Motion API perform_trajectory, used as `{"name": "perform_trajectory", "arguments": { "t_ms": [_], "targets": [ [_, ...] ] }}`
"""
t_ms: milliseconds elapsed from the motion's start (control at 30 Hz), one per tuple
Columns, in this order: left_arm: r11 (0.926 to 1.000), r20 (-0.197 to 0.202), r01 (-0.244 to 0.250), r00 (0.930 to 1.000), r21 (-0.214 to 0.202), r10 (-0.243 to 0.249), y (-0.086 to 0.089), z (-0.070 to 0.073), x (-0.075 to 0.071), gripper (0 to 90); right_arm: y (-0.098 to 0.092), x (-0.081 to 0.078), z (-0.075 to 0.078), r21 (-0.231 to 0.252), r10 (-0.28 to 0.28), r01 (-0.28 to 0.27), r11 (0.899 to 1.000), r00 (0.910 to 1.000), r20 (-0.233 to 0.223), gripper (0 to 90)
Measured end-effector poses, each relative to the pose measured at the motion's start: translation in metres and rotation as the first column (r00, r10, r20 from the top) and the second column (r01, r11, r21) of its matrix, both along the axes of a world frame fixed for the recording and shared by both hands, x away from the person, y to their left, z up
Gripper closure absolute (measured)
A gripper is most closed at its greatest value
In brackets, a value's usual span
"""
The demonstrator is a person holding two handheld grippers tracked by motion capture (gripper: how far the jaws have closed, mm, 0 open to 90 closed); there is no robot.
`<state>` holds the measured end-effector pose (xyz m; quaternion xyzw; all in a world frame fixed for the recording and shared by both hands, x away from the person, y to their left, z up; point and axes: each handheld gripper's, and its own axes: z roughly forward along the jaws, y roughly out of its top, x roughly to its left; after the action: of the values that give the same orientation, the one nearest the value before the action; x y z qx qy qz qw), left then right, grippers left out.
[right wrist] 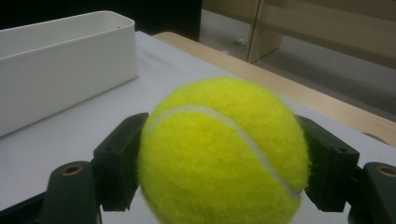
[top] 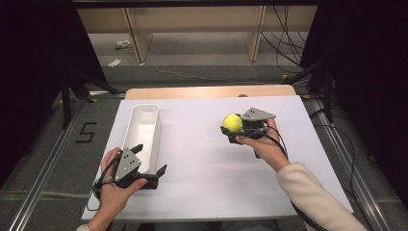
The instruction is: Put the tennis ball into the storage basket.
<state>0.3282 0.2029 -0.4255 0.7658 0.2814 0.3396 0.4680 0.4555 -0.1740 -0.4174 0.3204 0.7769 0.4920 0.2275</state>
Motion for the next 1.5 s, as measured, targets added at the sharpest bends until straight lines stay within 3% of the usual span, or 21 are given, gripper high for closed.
{"name": "perform_trajectory", "arguments": {
  "t_ms": [67, 1500],
  "targets": [
    [0.9997, -0.021, 0.002, 0.9998, -0.025, -0.002, -0.002, -0.001, -0.002, 0.0, 0.001, 0.000, 0.001, 0.000, 0.000, 0.000, 1.000, 1.0000, -0.001, 26.2],
    [0.9993, -0.020, 0.000, 0.9998, -0.037, -0.001, -0.002, -0.001, -0.002, 0.0, 0.021, 0.001, 0.003, 0.004, 0.028, -0.028, 1.000, 0.9996, 0.006, 26.2]
  ]
}}
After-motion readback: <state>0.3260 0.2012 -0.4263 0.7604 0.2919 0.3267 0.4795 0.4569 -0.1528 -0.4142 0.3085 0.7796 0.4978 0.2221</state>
